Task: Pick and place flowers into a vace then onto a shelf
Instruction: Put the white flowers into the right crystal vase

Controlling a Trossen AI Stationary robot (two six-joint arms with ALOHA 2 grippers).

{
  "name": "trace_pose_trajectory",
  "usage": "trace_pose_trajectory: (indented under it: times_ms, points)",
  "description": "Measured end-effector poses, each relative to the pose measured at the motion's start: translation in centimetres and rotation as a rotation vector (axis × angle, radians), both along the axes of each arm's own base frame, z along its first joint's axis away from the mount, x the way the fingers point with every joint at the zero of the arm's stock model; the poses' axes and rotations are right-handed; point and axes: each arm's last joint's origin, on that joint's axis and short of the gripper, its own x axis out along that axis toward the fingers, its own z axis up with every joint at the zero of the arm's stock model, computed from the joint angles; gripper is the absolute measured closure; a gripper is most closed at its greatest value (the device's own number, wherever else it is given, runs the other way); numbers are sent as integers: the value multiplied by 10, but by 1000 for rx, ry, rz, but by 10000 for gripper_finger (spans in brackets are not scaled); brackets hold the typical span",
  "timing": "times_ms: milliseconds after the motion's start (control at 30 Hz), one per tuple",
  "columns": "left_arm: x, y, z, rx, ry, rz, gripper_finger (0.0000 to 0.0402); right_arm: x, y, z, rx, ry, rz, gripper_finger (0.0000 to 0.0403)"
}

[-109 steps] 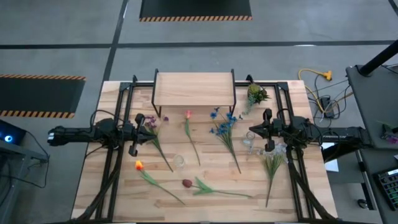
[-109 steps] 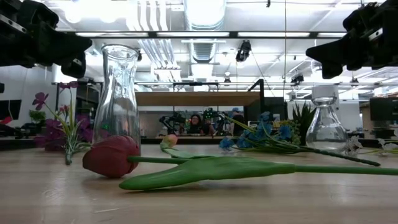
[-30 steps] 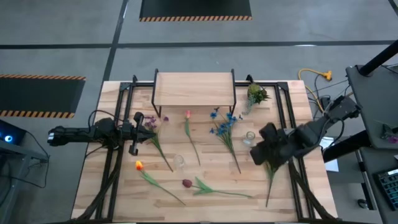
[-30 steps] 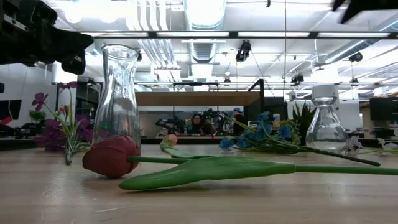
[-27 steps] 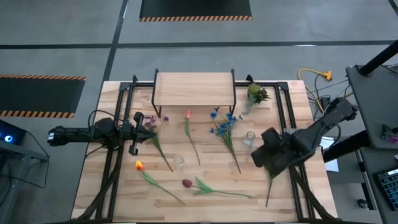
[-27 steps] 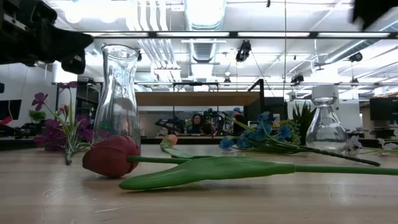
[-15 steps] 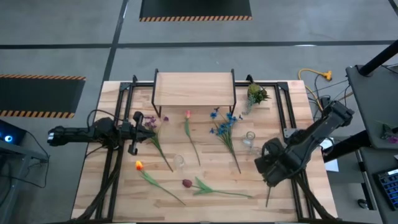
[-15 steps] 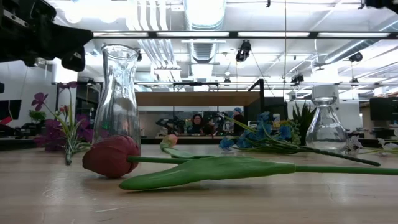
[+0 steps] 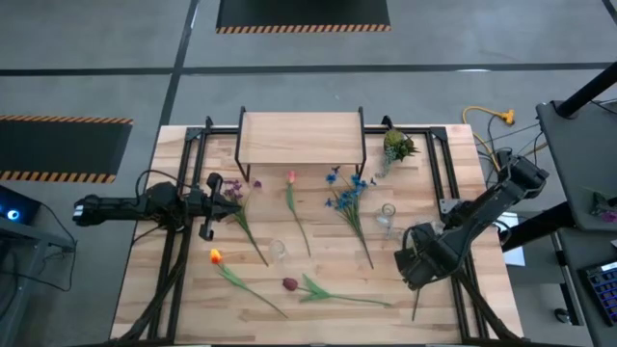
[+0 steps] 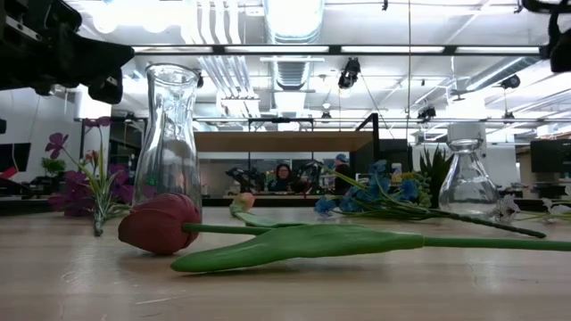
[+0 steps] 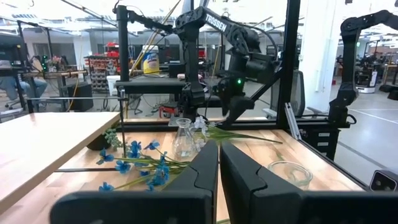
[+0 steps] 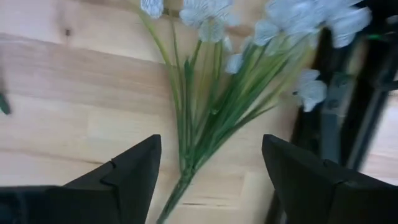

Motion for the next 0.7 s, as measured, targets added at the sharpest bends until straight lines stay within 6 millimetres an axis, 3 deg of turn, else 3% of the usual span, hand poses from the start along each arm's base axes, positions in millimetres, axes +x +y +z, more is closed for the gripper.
trace_pose_trajectory:
  times_ms: [400, 700]
  points:
    - [0, 0, 0, 0, 0, 1, 402, -5, -2, -38, 92, -34, -36, 141]
    - [0, 0, 0, 0, 0, 1, 402, -15, 3, -42, 75, -16, -53, 158]
